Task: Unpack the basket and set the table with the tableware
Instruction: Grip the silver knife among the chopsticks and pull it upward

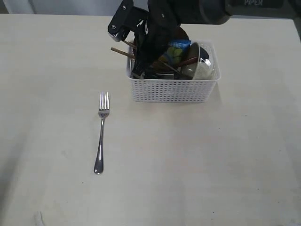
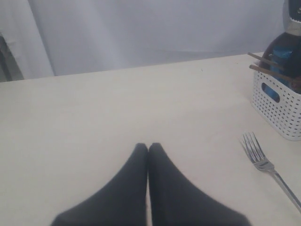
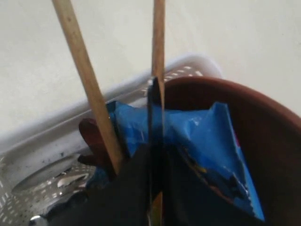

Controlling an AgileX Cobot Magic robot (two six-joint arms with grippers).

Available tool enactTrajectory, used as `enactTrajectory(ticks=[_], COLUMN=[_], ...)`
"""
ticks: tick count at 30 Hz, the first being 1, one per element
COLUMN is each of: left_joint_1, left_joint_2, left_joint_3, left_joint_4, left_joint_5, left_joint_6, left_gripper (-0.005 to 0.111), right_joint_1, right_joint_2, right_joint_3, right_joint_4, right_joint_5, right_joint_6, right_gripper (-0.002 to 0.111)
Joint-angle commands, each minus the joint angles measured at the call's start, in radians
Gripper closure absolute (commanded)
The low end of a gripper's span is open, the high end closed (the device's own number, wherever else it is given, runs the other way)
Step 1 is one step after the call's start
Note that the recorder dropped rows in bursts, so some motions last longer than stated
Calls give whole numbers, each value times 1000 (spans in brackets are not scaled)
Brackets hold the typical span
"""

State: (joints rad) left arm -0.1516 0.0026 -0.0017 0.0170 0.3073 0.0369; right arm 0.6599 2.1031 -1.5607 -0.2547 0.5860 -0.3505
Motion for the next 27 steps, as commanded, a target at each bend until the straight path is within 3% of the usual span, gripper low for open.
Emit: enactTrajectory(ticks=[1, 4, 7, 9, 14, 16, 18, 27], left_joint_1=[1, 1, 1, 1, 1, 1, 1, 1], left_joint_2=[-3, -3, -3, -3, -3, -3, -3, -3], left_joint_3=[2, 2, 2, 2, 2, 2, 2, 2], left_joint_4=[2, 4, 4, 4, 4, 4, 4, 4], left_joint_5=[-8, -8, -8, -8, -8, -8, -8, -8], left_joint_6=[-3, -3, -3, -3, -3, -3, -3, -3], left_gripper=[107, 107, 107, 107, 107, 107, 107, 107], right_joint_1=[0, 0, 0, 0, 0, 0, 0, 0], right_joint_2=[8, 8, 8, 8, 0, -6, -6, -23], right_joint_3=[4, 4, 4, 4, 4, 4, 4, 4], right_joint_4=[17, 17, 17, 17, 17, 17, 17, 3], right_joint_5=[22, 19, 15, 17, 24, 27, 36, 48], right_joint_6=[10, 10, 10, 13, 13, 13, 13, 13], right_gripper=[109, 104, 76, 68, 84, 99, 106, 106])
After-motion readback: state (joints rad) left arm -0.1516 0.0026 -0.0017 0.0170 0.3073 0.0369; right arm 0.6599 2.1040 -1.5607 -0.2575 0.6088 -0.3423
